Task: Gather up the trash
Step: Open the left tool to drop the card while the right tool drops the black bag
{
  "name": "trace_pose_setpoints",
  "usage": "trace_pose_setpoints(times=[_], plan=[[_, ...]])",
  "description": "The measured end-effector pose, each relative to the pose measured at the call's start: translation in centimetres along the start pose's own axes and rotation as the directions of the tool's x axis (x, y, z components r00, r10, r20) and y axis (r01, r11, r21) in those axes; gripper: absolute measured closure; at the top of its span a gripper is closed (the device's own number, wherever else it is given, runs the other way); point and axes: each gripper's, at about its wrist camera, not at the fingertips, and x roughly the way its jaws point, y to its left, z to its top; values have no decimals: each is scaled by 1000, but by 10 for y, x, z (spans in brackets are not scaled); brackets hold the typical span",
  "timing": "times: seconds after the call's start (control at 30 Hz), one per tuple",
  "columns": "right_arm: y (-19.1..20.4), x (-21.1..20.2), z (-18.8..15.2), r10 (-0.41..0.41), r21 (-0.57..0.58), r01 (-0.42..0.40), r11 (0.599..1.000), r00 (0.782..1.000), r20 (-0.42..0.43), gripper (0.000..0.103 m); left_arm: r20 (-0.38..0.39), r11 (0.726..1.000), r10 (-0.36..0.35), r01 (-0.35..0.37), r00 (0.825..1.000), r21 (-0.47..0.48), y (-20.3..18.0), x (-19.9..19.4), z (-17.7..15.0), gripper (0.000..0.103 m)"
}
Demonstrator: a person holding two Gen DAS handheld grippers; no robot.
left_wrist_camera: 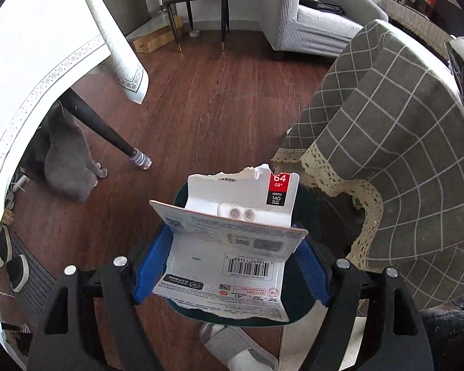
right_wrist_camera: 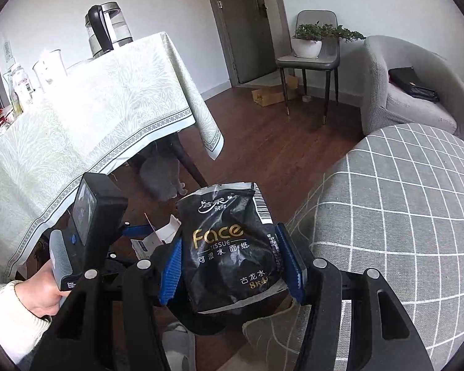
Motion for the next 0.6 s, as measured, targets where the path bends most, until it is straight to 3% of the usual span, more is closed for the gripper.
trace_pose_setpoints(times=[0.33, 0.6], plan=[[15, 39, -4, 15, -10, -16, 1000, 998, -65, 46, -61, 1000, 18, -19, 998, -17, 21, 13, -11, 12], [22, 64, -9, 19, -14, -21, 1000, 993, -118, 46, 18, 996, 3, -1, 1000, -93, 44, -8, -3, 13]])
